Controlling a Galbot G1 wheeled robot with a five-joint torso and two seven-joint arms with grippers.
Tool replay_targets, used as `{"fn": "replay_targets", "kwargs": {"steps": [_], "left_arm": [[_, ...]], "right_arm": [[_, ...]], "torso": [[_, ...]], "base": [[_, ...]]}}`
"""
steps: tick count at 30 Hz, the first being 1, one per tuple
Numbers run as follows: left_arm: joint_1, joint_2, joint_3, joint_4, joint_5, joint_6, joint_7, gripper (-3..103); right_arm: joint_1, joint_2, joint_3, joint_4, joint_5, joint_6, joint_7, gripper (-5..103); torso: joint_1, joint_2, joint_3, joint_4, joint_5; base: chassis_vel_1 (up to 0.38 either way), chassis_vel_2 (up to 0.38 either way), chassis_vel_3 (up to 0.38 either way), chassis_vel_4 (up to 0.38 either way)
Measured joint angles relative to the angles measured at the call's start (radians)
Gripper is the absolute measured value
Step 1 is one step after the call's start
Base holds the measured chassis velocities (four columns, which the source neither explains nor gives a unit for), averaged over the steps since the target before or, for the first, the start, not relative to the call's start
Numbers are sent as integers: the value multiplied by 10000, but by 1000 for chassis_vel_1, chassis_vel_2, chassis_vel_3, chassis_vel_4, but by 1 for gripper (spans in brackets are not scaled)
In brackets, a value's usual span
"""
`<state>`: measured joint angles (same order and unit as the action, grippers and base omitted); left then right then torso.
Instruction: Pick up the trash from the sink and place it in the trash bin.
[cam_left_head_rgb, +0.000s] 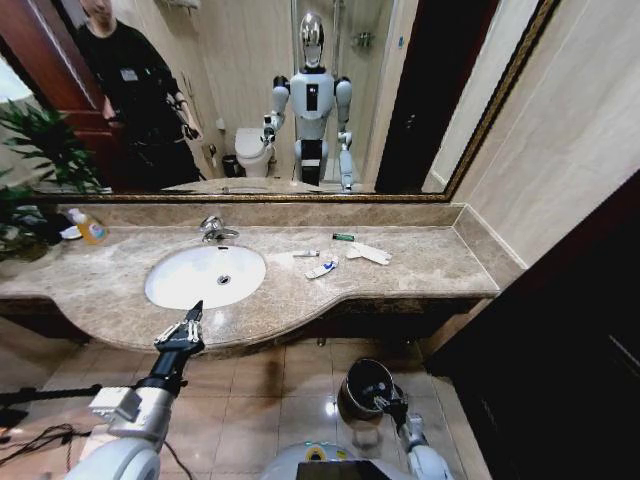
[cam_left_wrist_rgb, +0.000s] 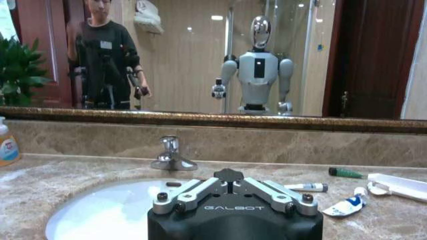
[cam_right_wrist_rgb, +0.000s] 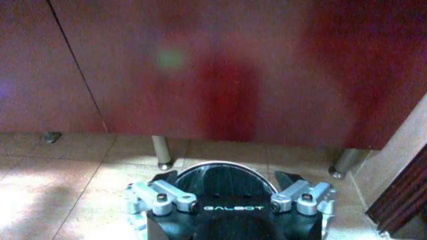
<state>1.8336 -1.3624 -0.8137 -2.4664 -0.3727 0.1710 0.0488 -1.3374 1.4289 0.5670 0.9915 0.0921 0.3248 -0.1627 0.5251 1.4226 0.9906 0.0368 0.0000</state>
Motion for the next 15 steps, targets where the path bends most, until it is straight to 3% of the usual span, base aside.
{"fn": "replay_targets", "kwargs": {"steps": [15], "left_arm": [[0,0,0,0,0,0,0,0]], "right_arm": [[-278,-133,-174,449,101,143,-40,100]], "torso": [[0,0,0,0,1]], "base": [[0,0,0,0]]}}
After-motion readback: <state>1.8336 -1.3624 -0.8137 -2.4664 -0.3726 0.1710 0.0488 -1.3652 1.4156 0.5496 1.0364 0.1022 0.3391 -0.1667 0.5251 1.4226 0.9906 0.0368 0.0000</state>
